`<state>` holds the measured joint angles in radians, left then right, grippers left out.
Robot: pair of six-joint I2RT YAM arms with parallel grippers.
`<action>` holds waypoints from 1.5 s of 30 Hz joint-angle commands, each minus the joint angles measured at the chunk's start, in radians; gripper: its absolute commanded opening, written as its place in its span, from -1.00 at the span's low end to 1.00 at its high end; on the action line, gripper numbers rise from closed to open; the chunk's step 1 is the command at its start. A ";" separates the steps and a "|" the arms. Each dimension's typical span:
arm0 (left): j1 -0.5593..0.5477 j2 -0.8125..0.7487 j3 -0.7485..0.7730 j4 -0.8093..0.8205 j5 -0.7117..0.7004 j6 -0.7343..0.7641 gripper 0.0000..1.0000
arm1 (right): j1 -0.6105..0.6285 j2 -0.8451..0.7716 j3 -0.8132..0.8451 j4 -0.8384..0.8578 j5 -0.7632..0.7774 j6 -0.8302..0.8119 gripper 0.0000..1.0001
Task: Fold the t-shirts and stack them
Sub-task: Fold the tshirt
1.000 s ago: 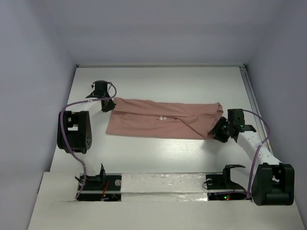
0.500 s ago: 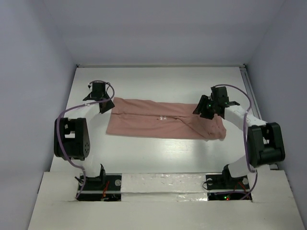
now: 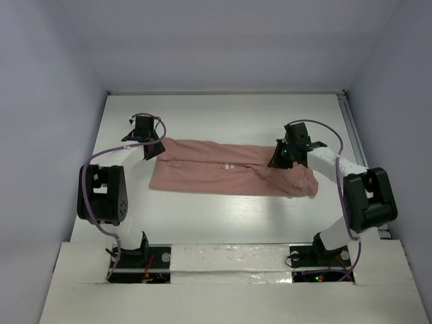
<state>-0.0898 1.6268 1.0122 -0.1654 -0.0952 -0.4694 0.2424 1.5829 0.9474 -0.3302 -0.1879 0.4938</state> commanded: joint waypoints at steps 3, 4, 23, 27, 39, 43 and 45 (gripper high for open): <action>0.004 -0.018 0.043 0.012 -0.006 0.003 -0.39 | 0.161 -0.081 0.025 -0.095 -0.047 0.061 -0.94; 0.004 -0.021 0.045 0.013 -0.006 0.002 -0.39 | 0.191 -0.080 0.028 -0.110 -0.054 0.086 -0.91; -0.125 -0.033 -0.011 0.056 0.078 -0.003 -0.41 | -0.317 -0.051 0.028 0.048 0.019 0.006 -0.22; -0.125 0.005 0.002 0.056 0.051 0.017 -0.42 | -0.340 0.023 0.057 0.079 -0.002 0.022 -0.25; -0.107 0.080 0.008 0.075 0.048 0.005 -0.42 | -0.402 0.094 0.087 0.145 0.030 0.057 -0.17; -0.096 0.102 0.012 0.078 0.049 0.000 -0.42 | -0.402 0.133 0.099 0.154 0.012 0.054 -0.20; -0.096 0.107 0.011 0.076 0.046 0.000 -0.42 | -0.402 0.146 0.100 0.169 0.001 0.058 -0.36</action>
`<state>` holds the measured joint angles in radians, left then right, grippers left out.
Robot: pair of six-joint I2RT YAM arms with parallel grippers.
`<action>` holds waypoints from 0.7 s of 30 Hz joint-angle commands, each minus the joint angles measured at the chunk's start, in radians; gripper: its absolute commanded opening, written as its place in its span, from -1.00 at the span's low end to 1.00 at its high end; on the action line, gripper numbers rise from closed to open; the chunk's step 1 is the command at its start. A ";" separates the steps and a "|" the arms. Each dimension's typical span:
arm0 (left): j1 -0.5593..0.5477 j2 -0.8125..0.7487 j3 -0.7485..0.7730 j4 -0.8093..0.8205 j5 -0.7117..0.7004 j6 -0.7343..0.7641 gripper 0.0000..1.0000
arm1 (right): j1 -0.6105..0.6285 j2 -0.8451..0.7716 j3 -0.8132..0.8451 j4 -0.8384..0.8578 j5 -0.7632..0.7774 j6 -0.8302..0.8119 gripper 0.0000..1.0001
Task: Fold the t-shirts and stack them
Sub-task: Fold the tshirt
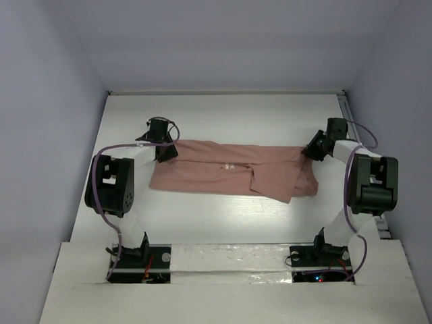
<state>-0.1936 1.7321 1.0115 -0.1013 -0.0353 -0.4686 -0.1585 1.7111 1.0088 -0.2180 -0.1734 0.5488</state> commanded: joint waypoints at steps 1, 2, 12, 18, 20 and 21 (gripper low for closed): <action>0.008 0.006 0.009 0.014 -0.014 -0.001 -0.42 | -0.001 0.021 0.045 0.058 -0.014 0.003 -0.42; 0.008 0.007 0.007 0.015 -0.018 -0.001 -0.42 | -0.001 0.022 0.045 0.062 -0.012 0.005 -0.50; 0.077 0.018 -0.069 0.034 -0.002 -0.039 -0.43 | -0.065 0.010 0.088 0.042 0.058 0.000 -0.88; 0.105 0.018 -0.117 0.055 0.023 -0.054 -0.43 | -0.076 0.108 0.165 0.035 0.038 -0.027 -0.77; 0.105 0.014 -0.120 0.055 0.029 -0.054 -0.43 | -0.076 0.130 0.169 0.057 0.023 -0.023 -0.64; 0.105 0.012 -0.120 0.052 0.031 -0.056 -0.43 | -0.076 0.136 0.171 0.065 0.018 -0.021 -0.59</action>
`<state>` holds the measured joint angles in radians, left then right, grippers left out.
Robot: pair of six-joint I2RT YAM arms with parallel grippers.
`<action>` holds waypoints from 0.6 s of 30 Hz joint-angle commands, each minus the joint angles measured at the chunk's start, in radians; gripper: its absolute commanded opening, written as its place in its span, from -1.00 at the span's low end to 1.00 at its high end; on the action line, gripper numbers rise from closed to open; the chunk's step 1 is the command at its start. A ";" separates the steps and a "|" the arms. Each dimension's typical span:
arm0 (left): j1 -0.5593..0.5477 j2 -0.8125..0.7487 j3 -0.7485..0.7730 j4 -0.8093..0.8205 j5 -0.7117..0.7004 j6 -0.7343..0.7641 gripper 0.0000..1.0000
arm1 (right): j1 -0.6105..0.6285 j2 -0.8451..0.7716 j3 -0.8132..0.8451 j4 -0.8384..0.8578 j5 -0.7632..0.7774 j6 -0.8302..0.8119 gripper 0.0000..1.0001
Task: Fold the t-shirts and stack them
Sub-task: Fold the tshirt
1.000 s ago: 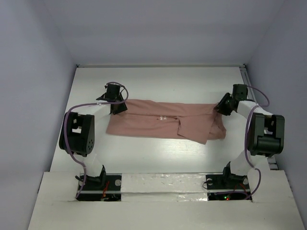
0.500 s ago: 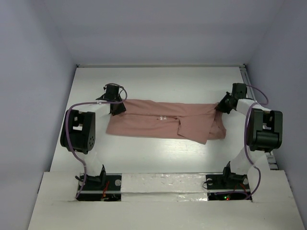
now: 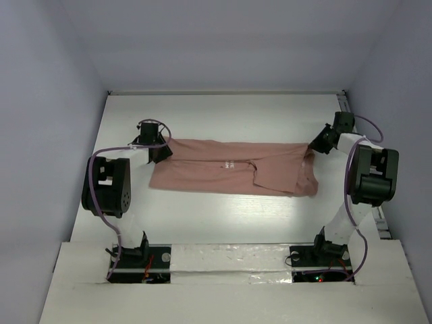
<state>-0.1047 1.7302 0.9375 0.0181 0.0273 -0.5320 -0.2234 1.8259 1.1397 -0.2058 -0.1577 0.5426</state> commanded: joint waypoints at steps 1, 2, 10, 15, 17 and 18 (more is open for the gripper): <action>0.016 0.005 -0.048 -0.070 -0.032 0.007 -0.43 | -0.011 0.026 0.049 0.058 -0.002 -0.013 -0.56; 0.016 -0.003 -0.048 -0.072 -0.032 0.006 -0.43 | -0.011 0.033 0.058 0.052 0.001 -0.015 -0.53; 0.028 -0.218 0.064 -0.124 -0.064 0.001 -0.13 | 0.001 -0.173 0.039 -0.032 0.008 -0.015 -0.18; 0.060 -0.049 0.196 -0.175 -0.061 0.027 -0.14 | 0.087 -0.310 -0.173 -0.027 -0.057 0.029 -1.00; 0.060 0.008 0.208 -0.158 -0.061 0.039 -0.15 | 0.129 -0.351 -0.221 -0.040 -0.085 0.046 -1.00; 0.060 0.025 0.228 -0.155 -0.056 0.043 -0.14 | 0.130 -0.361 -0.256 -0.056 -0.083 0.049 -0.88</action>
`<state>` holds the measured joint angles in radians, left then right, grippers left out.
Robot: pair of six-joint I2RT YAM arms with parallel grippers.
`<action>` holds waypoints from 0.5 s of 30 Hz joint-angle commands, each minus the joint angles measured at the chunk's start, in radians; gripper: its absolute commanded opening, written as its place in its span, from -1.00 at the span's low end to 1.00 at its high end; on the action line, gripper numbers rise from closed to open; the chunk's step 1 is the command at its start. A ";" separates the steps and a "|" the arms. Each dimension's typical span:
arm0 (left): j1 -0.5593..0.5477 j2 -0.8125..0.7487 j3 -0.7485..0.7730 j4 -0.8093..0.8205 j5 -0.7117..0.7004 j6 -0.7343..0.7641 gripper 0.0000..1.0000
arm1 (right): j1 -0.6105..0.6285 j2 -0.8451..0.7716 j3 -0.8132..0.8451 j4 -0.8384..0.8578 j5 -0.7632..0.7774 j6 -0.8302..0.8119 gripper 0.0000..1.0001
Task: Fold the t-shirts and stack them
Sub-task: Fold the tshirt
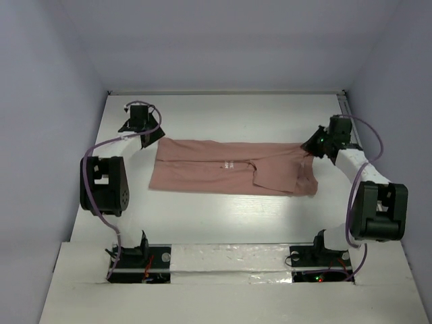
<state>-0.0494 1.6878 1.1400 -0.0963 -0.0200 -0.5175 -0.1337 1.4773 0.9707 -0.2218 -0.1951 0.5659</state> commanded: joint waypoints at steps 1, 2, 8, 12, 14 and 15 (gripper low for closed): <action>0.005 0.097 0.036 -0.042 -0.009 0.033 -0.13 | 0.040 -0.021 -0.105 -0.060 -0.023 0.031 -0.72; 0.005 0.105 0.041 -0.028 0.002 0.037 -0.11 | 0.040 -0.037 -0.130 -0.059 -0.004 0.029 -0.57; 0.005 0.187 0.095 0.012 0.015 0.045 -0.07 | 0.040 -0.017 -0.208 0.005 0.039 0.020 -0.27; 0.005 0.242 0.107 0.010 0.015 0.059 -0.09 | 0.040 0.050 -0.196 0.050 0.042 0.042 -0.47; 0.005 0.242 0.083 0.036 0.055 0.060 -0.22 | 0.040 0.061 -0.191 0.061 0.042 0.042 -0.75; 0.005 0.242 0.078 0.040 0.057 0.056 -0.34 | 0.040 0.061 -0.191 0.058 0.048 0.042 -0.80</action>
<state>-0.0441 1.9263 1.2240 -0.0753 0.0010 -0.4763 -0.0917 1.5352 0.7563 -0.2264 -0.1684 0.6003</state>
